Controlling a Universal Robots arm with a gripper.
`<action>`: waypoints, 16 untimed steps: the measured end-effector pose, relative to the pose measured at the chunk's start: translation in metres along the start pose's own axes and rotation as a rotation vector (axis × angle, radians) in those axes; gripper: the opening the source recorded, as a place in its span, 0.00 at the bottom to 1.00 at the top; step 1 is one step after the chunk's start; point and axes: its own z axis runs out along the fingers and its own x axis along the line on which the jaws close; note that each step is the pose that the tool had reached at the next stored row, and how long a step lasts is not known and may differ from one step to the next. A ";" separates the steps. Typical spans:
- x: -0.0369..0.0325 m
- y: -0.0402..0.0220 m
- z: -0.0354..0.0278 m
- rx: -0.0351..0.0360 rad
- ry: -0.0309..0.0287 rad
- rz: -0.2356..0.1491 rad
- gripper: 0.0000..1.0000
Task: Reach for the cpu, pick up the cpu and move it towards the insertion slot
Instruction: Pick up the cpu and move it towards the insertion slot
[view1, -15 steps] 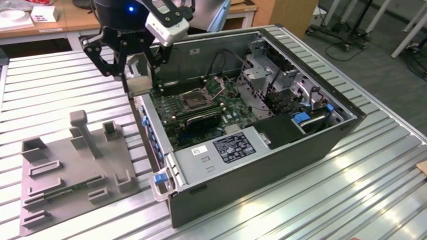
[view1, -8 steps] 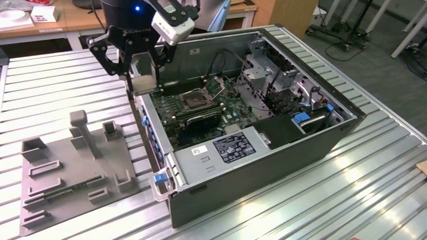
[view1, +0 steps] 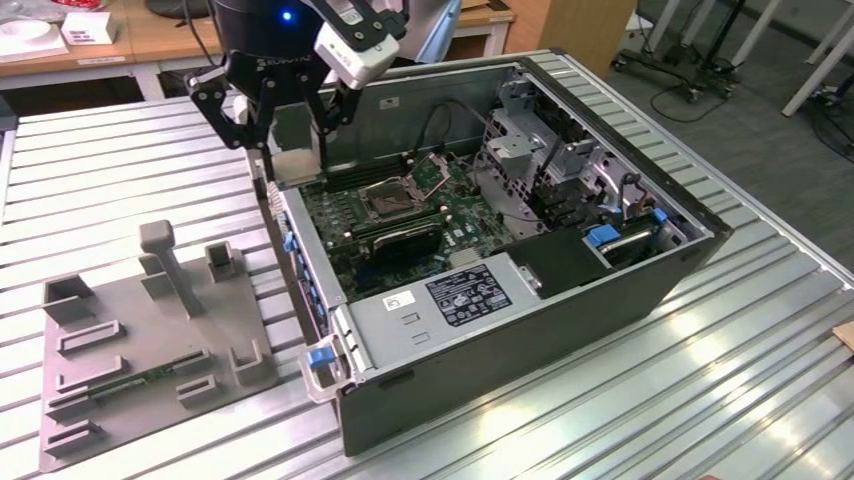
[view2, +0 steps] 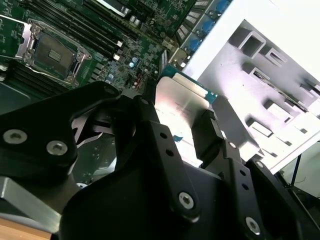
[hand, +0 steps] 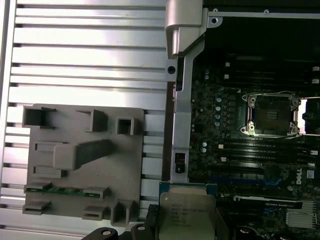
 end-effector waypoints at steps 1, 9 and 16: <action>-0.0001 0.0000 0.0000 0.0000 0.0000 0.000 0.54; -0.0022 0.0000 0.0000 0.0001 0.0000 0.000 0.54; -0.0079 -0.0004 0.0001 0.0000 0.0000 0.000 0.54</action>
